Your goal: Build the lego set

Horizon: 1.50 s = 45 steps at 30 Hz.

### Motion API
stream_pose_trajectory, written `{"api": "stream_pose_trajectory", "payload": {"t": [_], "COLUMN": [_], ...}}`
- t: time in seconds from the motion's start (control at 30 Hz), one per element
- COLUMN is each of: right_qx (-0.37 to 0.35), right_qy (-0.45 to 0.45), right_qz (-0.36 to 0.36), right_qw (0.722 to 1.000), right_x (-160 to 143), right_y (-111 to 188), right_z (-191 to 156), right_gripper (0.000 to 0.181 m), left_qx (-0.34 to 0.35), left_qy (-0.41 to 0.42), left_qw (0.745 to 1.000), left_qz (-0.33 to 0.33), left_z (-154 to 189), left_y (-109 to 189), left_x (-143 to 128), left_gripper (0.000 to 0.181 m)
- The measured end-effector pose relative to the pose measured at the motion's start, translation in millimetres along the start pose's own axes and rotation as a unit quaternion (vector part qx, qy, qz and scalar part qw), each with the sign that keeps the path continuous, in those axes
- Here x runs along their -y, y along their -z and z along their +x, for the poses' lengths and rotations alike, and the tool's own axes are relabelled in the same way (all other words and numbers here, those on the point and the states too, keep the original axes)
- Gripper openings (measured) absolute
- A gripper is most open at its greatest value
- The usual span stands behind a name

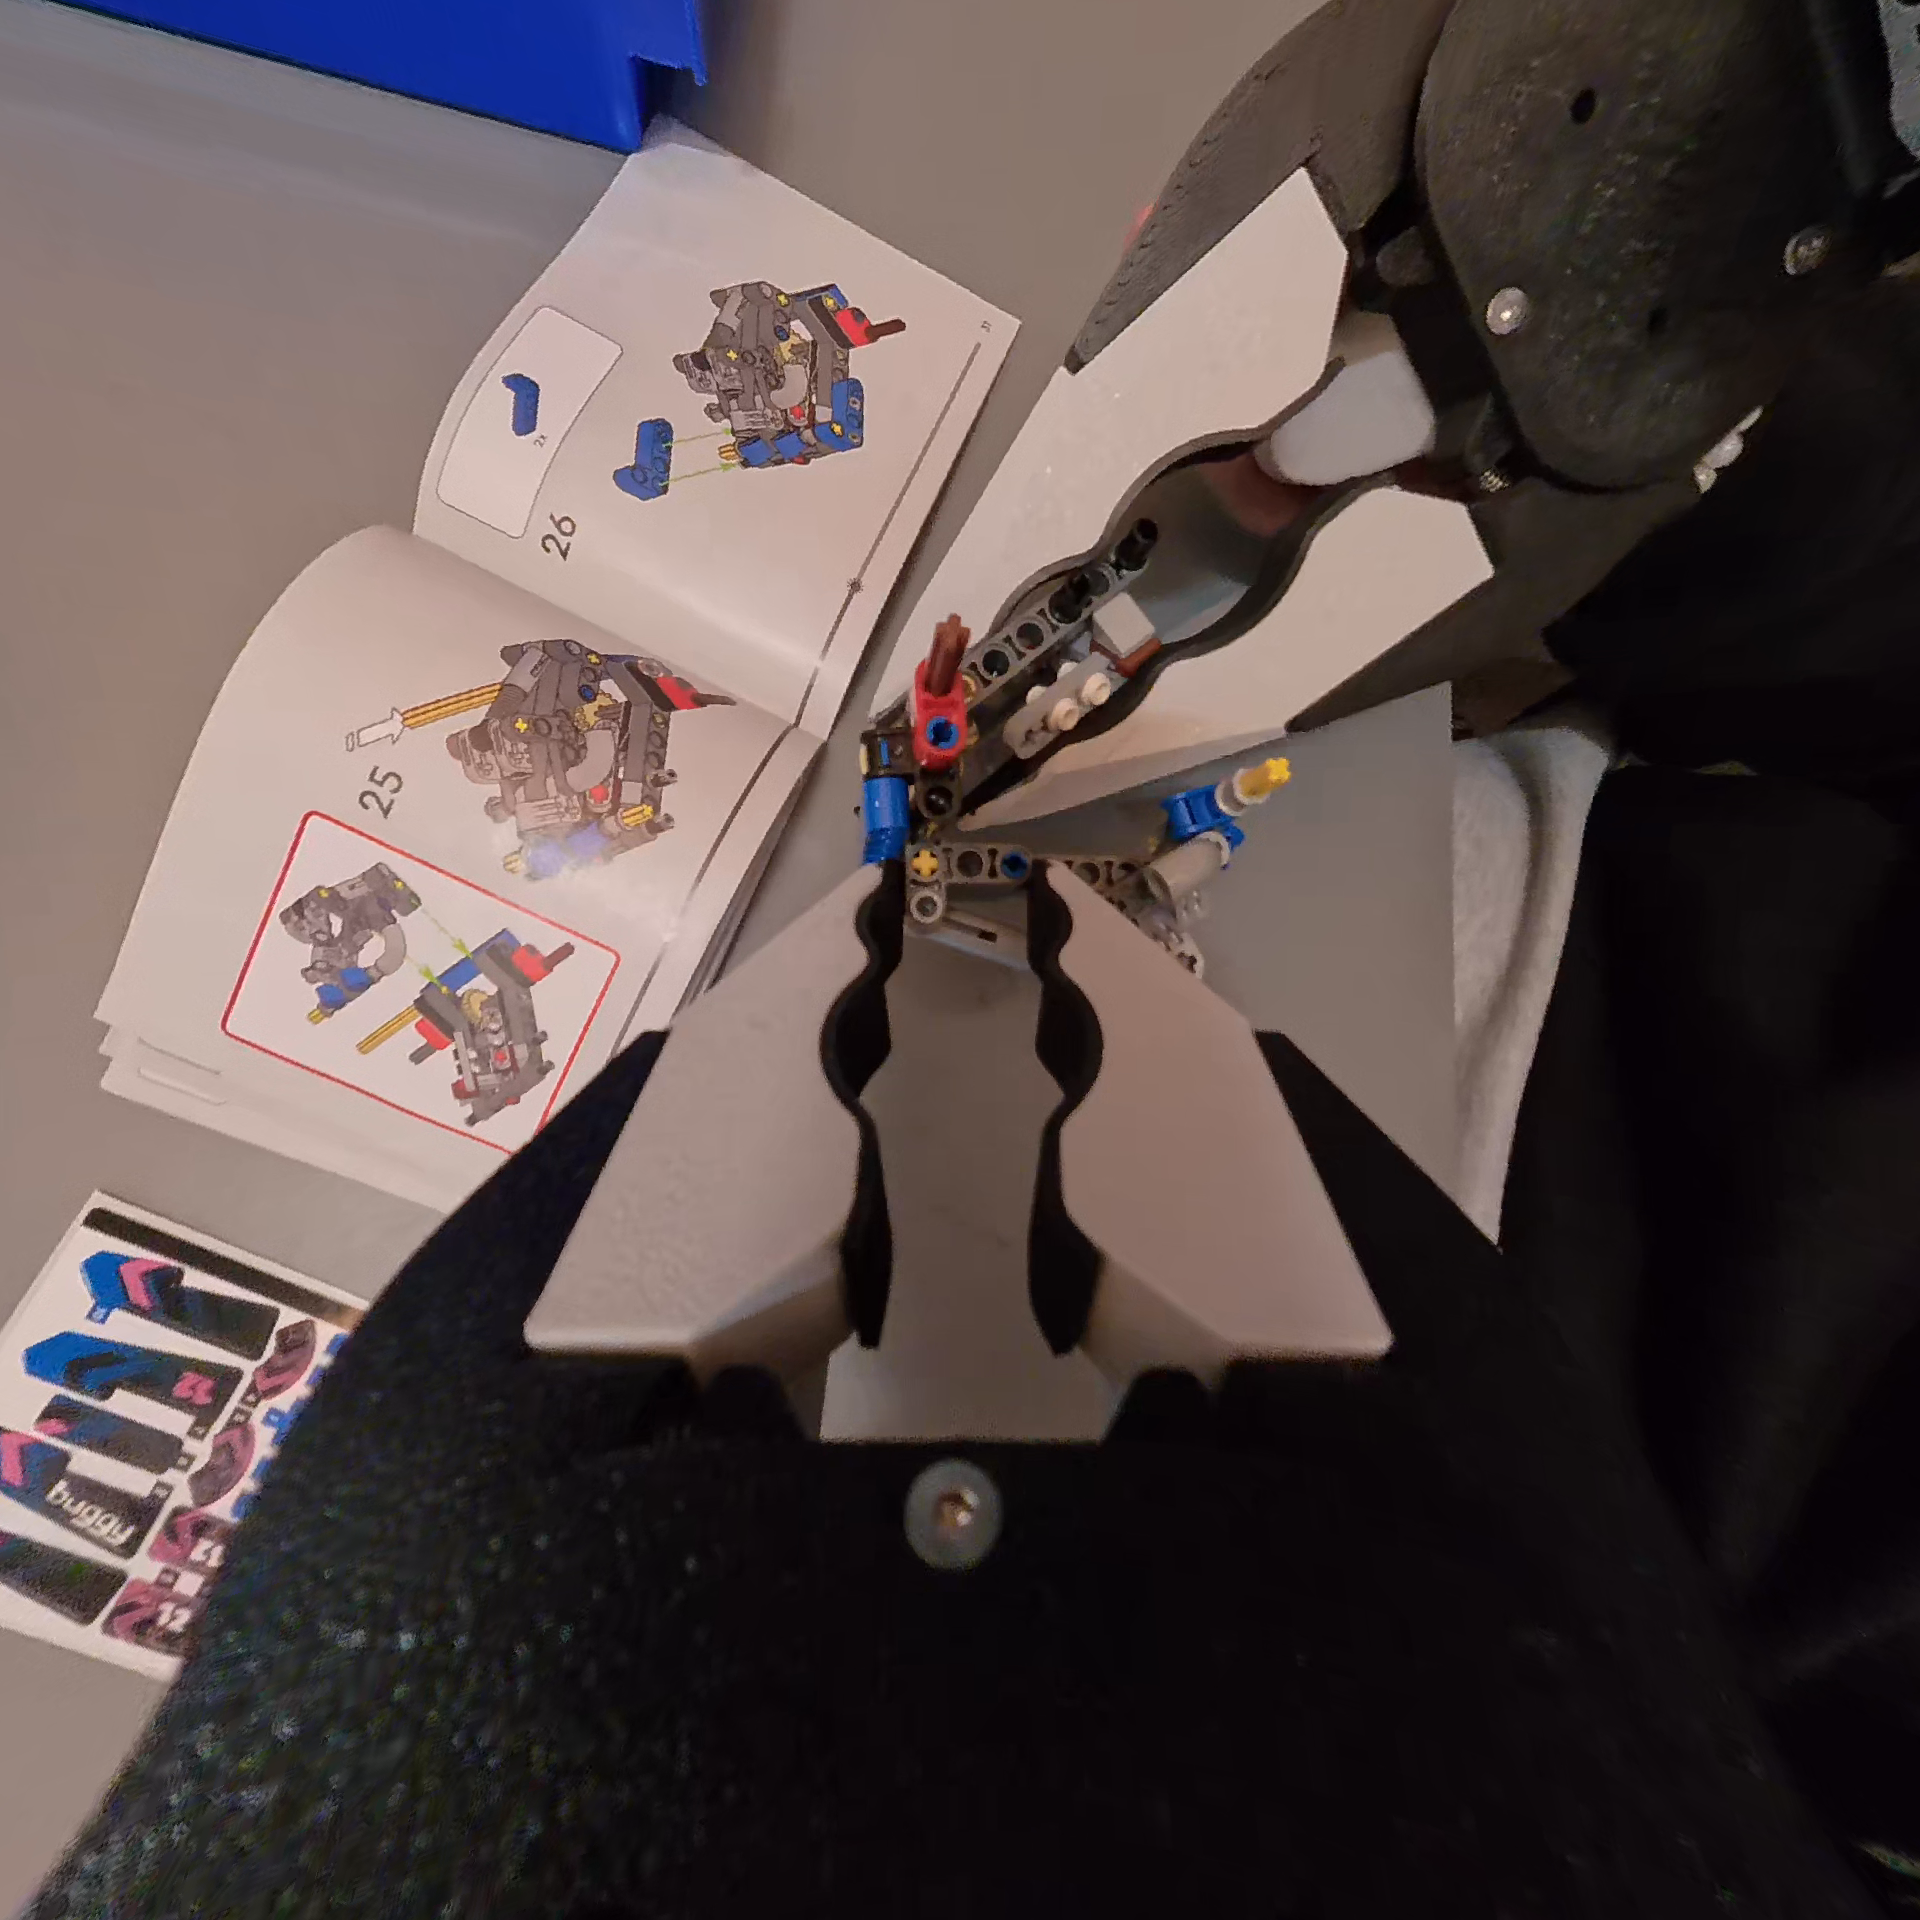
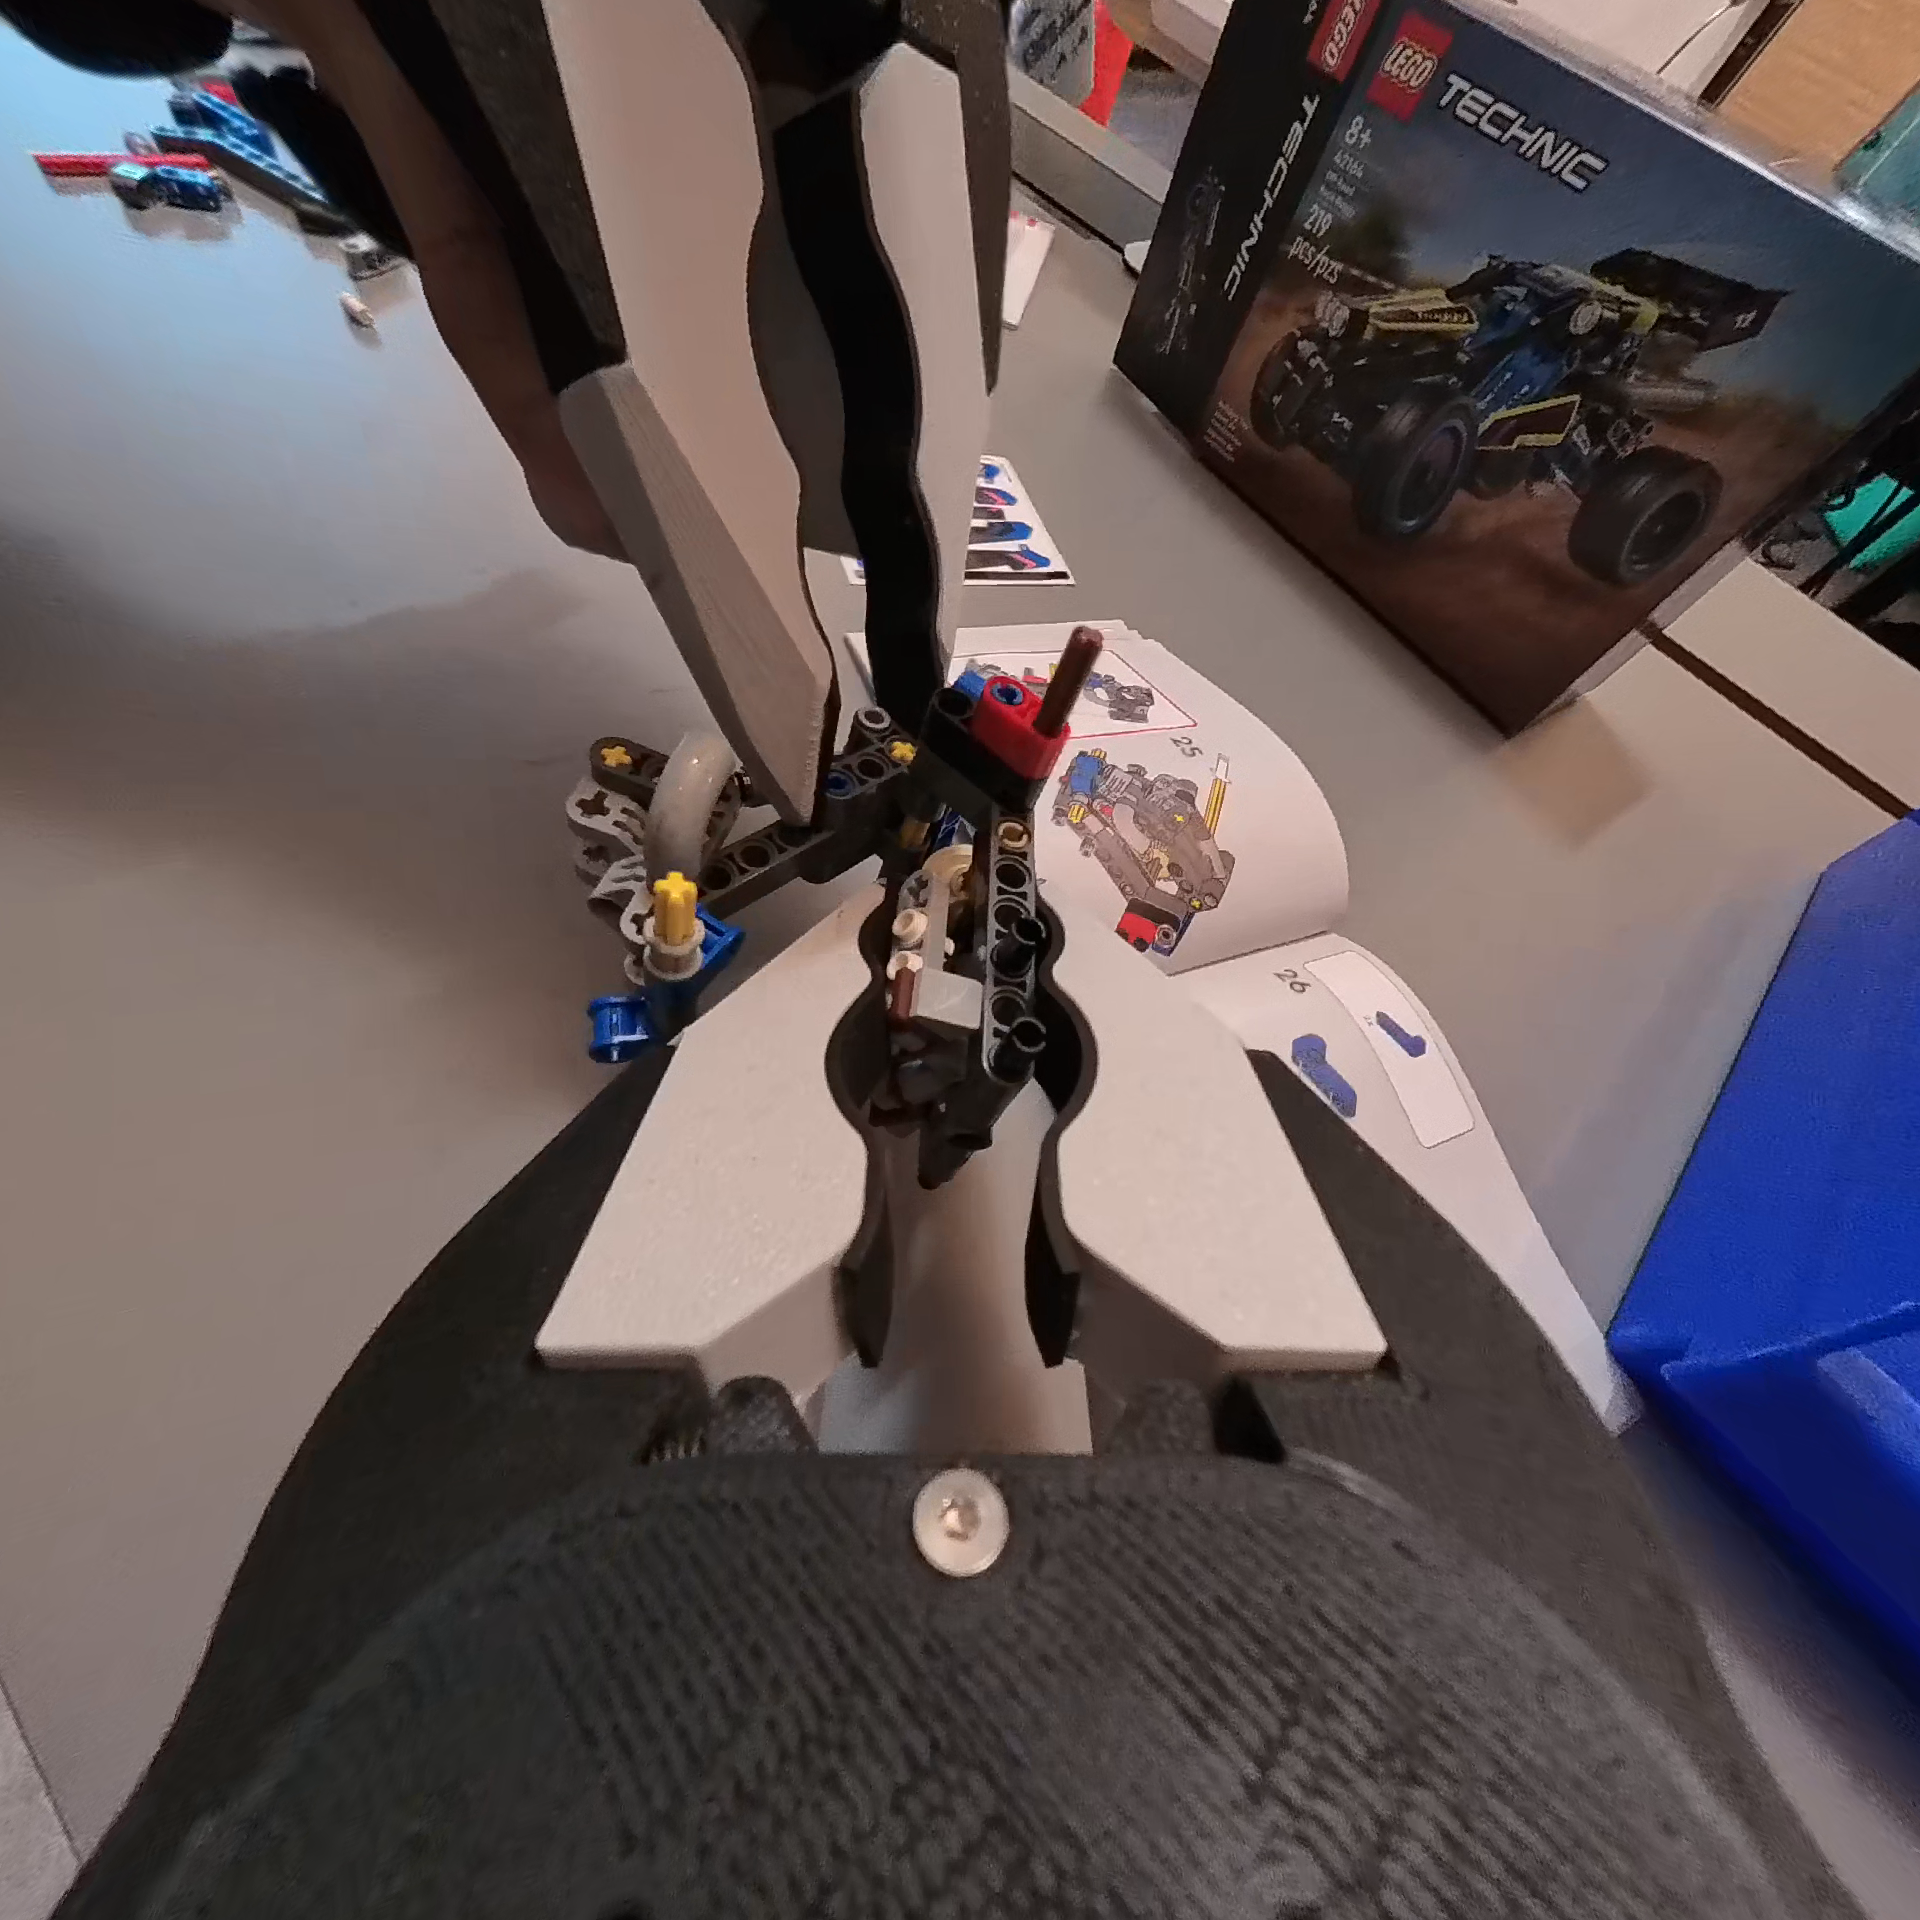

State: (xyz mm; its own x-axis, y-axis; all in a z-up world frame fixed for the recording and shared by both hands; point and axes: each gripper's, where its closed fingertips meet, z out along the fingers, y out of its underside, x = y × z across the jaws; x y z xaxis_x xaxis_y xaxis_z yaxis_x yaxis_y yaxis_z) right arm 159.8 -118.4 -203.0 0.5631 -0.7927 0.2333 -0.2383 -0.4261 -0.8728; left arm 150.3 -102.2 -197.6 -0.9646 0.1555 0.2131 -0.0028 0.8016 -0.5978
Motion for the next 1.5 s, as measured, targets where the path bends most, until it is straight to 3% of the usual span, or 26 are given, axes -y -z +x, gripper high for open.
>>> {"api": "stream_pose_trajectory", "payload": {"t": [0.03,0.63,0.83,1.3,1.5], "right_qx": [-0.002,0.001,-0.016,-0.019,-0.02], "right_qy": [0.002,-0.033,-0.002,0.026,0.04], "right_qz": [0.0,0.002,0.006,0.005,0.006], "right_qw": [1.0,0.999,1.0,0.999,0.999], "right_x": [0.0,-0.5,-1.0,-3.8,-4.1], "right_y": [-0.1,-2.4,-1.1,1.2,1.1], "right_z": [-0.1,7.0,4.8,6.3,5.0], "right_gripper": [0.019,0.019,0.019,0.02,0.019], "left_qx": [0.0,-0.03,0.009,0.004,0.055], "left_qy": [0.001,0.022,-0.02,-0.017,-0.031], "left_qw": [1.0,0.999,0.999,1.0,0.998], "left_qz": [0.002,-0.003,-0.035,0.006,0.031], "left_z": [0.1,-5.8,-2.4,-0.7,-4.4], "left_y": [0.0,-1.8,-3.2,-5.9,-3.1], "left_x": [-0.2,2.8,0.6,3.7,3.9], "left_gripper": [0.021,0.022,0.022,0.024,0.033]}}
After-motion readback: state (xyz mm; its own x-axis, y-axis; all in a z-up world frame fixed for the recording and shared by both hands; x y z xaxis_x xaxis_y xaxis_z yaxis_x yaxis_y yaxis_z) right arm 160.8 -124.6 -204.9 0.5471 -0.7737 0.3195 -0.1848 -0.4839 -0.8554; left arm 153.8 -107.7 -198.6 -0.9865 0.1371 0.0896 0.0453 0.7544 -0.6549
